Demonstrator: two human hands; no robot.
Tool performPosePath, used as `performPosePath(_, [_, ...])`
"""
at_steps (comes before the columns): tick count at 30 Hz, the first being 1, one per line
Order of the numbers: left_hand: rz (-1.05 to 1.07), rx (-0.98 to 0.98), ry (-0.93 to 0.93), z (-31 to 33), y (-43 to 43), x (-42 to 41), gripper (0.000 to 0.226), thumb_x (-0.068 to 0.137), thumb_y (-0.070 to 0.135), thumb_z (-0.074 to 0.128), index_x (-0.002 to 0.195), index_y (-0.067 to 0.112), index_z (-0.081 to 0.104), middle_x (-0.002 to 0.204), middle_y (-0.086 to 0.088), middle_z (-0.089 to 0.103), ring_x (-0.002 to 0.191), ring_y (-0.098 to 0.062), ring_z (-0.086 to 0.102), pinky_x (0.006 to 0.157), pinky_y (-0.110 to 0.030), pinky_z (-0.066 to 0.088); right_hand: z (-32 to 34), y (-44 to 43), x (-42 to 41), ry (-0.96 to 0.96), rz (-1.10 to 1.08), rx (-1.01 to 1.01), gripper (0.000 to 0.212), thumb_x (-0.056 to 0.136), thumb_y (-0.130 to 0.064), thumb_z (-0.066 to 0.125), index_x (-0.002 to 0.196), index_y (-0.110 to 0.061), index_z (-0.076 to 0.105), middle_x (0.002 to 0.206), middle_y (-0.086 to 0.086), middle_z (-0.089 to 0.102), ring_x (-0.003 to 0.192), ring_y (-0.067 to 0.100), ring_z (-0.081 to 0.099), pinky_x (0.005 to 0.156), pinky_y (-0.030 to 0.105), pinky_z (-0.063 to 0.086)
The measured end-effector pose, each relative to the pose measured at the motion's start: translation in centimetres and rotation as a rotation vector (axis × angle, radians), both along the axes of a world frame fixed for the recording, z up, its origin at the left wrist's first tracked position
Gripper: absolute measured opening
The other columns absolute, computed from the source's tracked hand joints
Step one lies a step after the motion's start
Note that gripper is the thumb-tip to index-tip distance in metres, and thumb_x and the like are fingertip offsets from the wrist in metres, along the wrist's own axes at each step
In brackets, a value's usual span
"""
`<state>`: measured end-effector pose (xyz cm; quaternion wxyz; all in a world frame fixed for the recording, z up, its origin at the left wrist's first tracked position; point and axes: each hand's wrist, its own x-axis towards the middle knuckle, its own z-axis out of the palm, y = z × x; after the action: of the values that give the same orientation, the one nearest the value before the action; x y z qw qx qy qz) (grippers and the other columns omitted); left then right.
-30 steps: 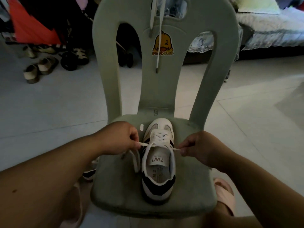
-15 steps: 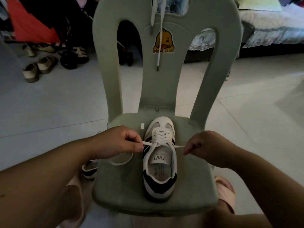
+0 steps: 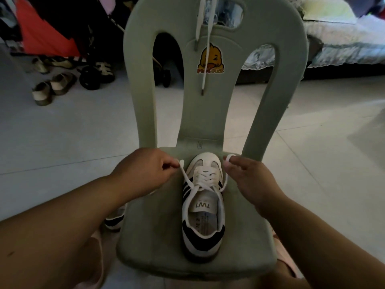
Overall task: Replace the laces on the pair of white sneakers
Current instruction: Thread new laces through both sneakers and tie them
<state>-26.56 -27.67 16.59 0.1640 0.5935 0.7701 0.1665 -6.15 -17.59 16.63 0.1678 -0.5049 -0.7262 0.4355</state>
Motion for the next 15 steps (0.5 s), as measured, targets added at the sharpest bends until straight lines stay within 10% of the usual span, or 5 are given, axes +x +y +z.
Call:
performPosePath(10, [-0.055, 0.282, -0.033, 2.2, 3.9, 1.4, 0.021, 0.093, 0.027, 0.056, 0.108, 0.026, 0.071, 0.092, 0.008, 0.056, 0.081, -0.006, 0.052, 0.065, -0.014, 0.037, 1.7, -0.9, -3.7, 0.128, 0.126, -0.376, 0.018, 0.097, -0.016, 0.051, 0.090, -0.011, 0.067, 0.076, 0.002, 0.068, 0.066, 0.010, 0.062, 0.063, 0.022, 0.051])
performPosePath(15, [-0.170, 0.260, -0.119, 2.7, 5.8, 2.7, 0.021, 0.091, 0.028, 0.059, 0.108, 0.025, 0.071, 0.095, 0.012, 0.051, 0.090, -0.007, 0.051, 0.074, -0.021, 0.039, 1.8, -1.3, -3.8, -0.006, 0.309, -0.177, 0.014, 0.088, -0.021, 0.062, 0.081, -0.014, 0.071, 0.073, -0.003, 0.068, 0.065, 0.007, 0.062, 0.065, 0.026, 0.050])
